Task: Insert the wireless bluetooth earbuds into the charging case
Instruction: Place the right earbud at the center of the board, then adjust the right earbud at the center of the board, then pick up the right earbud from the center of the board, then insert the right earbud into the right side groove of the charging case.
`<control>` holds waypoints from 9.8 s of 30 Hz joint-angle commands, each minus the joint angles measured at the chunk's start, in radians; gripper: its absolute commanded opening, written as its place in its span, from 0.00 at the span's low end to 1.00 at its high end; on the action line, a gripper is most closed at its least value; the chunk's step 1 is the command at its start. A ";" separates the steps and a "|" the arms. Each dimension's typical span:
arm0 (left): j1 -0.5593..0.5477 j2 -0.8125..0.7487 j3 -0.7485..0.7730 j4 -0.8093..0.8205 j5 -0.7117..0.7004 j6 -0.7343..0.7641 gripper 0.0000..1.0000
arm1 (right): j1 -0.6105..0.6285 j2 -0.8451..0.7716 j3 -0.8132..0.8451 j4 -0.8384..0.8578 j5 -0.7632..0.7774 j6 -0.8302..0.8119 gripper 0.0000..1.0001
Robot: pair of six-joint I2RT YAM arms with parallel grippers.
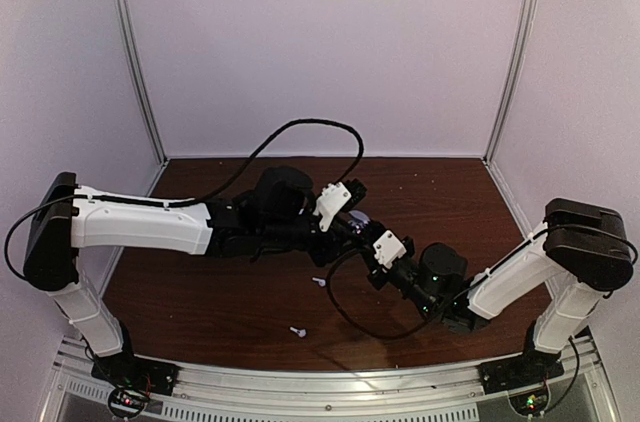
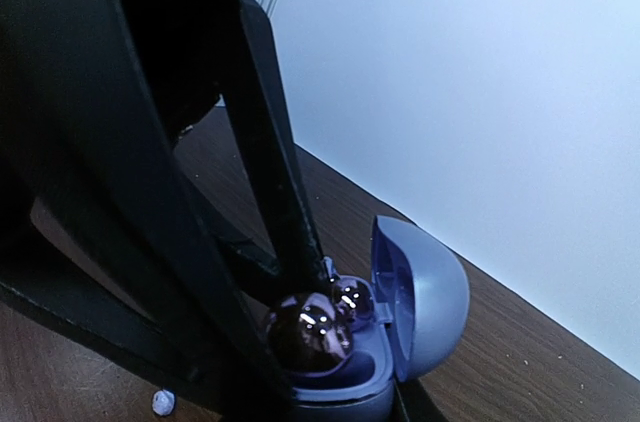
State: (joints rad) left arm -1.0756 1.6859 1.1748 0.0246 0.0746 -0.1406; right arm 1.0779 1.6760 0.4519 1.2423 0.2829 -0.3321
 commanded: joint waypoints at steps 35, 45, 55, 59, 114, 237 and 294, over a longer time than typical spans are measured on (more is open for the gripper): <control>-0.018 0.029 0.108 -0.121 -0.010 -0.004 0.28 | 0.011 0.031 0.004 0.145 0.011 0.049 0.00; -0.017 0.031 0.136 -0.164 -0.095 -0.036 0.27 | 0.011 0.034 0.024 0.108 0.062 0.072 0.00; -0.018 -0.034 0.063 -0.122 -0.098 -0.060 0.23 | -0.015 0.038 0.025 0.089 0.107 0.100 0.00; -0.014 -0.062 0.025 -0.116 -0.127 -0.074 0.21 | -0.030 0.036 0.017 0.087 0.110 0.105 0.00; 0.281 -0.242 -0.645 0.399 0.088 -0.034 0.30 | -0.072 -0.126 -0.096 0.035 0.031 0.090 0.00; 0.379 0.058 -0.419 0.274 0.100 0.032 0.03 | -0.097 -0.140 -0.108 0.023 0.017 0.117 0.00; 0.011 -0.063 -0.047 0.064 0.081 0.184 0.03 | -0.098 -0.043 -0.045 0.063 -0.406 0.325 0.00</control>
State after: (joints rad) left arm -1.0580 1.6054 1.0893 0.0681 0.1646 0.0471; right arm 0.9844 1.6203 0.3862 1.2526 -0.1089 -0.0368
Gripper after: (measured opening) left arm 0.115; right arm 0.280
